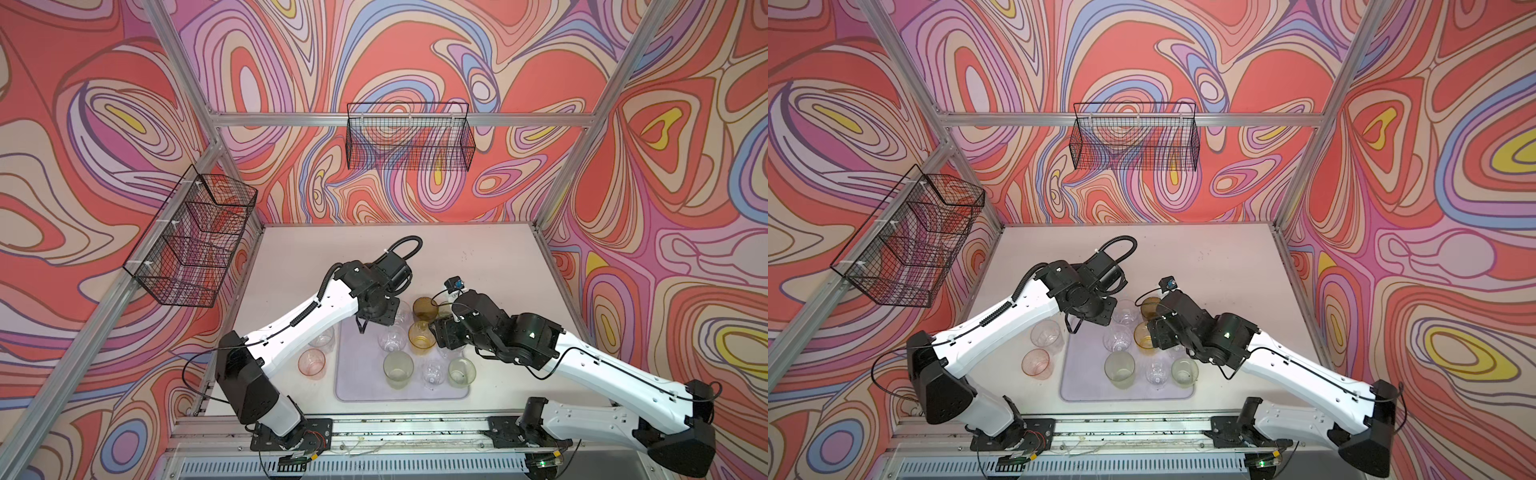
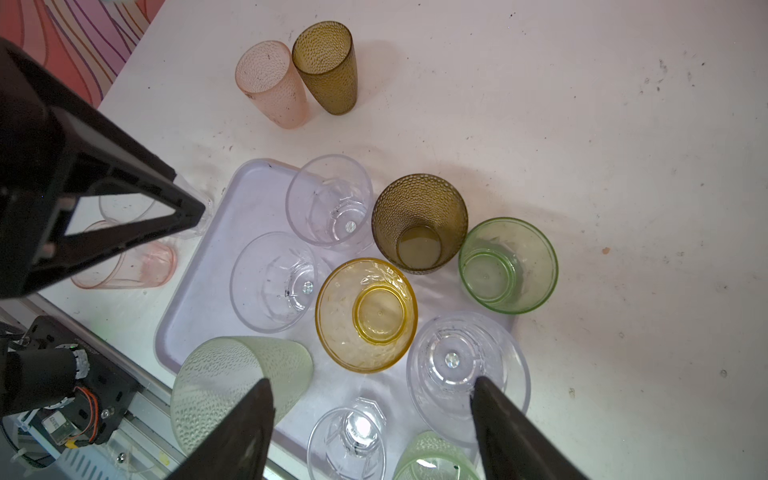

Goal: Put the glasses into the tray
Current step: 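Open the left gripper and move it to the pink frosted cup beyond the tray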

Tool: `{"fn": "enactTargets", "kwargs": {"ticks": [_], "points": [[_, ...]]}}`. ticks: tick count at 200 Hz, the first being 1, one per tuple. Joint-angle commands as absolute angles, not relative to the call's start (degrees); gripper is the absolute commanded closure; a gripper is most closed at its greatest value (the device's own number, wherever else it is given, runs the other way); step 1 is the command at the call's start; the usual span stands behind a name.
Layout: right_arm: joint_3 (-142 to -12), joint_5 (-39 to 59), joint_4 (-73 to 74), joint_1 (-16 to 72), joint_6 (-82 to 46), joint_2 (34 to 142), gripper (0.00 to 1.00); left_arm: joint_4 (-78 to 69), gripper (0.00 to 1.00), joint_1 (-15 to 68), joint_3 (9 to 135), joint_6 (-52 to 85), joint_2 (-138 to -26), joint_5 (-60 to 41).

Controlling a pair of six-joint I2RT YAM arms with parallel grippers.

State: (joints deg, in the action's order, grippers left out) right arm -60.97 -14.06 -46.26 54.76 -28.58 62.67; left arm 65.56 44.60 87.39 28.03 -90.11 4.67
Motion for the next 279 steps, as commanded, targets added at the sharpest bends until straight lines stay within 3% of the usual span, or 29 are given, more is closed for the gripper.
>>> {"fn": "enactTargets", "kwargs": {"ticks": [1, 189, 279], "points": [[-62.3, -14.3, -45.7, 54.5, -27.3, 63.4, 0.22, 65.6, 0.59, 41.7, 88.9, 25.1, -90.8, 4.1], [-65.7, -12.8, -45.9, 54.5, -23.1, 67.8, 0.21, 56.4, 0.57, 20.3, 88.8, 20.5, -98.6, 0.1], [-65.4, -12.2, -45.8, 54.6, -24.0, 67.9, 0.21, 53.9, 0.56, 15.6, 90.5, 20.1, -104.0, -0.8]]}}
